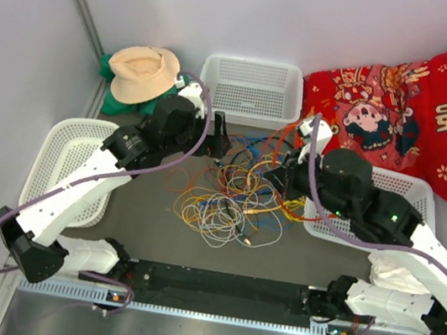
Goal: Untangle the cables
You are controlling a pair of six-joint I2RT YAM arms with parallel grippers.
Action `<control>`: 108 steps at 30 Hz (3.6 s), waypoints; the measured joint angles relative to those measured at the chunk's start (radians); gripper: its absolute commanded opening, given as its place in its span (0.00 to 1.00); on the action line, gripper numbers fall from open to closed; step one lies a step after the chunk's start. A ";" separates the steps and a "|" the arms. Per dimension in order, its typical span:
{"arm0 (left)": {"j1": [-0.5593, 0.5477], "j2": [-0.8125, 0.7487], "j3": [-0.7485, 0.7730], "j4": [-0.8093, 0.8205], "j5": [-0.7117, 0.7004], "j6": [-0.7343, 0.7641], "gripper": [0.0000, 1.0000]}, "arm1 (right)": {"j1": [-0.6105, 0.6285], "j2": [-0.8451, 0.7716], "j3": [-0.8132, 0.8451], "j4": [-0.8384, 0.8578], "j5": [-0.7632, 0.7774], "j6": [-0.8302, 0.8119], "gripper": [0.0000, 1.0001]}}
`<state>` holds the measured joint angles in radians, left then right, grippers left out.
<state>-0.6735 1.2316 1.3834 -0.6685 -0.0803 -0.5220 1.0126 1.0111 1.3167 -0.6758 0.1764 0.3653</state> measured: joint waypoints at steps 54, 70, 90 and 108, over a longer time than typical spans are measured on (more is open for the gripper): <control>-0.141 -0.092 -0.524 0.901 0.223 0.021 0.00 | 0.000 0.031 0.155 -0.239 -0.307 0.110 0.00; 0.115 -0.053 -0.480 0.332 -0.179 -0.235 0.00 | 0.000 -0.044 0.362 -0.365 -0.223 0.117 0.00; 0.144 -0.042 -0.597 0.219 -0.161 -0.261 0.02 | 0.000 -0.212 0.497 -0.209 -0.184 0.080 0.00; 0.143 -0.311 -0.496 0.356 -0.038 -0.156 0.99 | 0.000 -0.107 0.340 -0.176 -0.295 0.118 0.00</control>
<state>-0.5301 0.9207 0.8871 -0.3122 -0.1181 -0.6785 1.0126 0.9043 1.6562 -0.8520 -0.1184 0.4831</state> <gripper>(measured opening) 0.978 0.032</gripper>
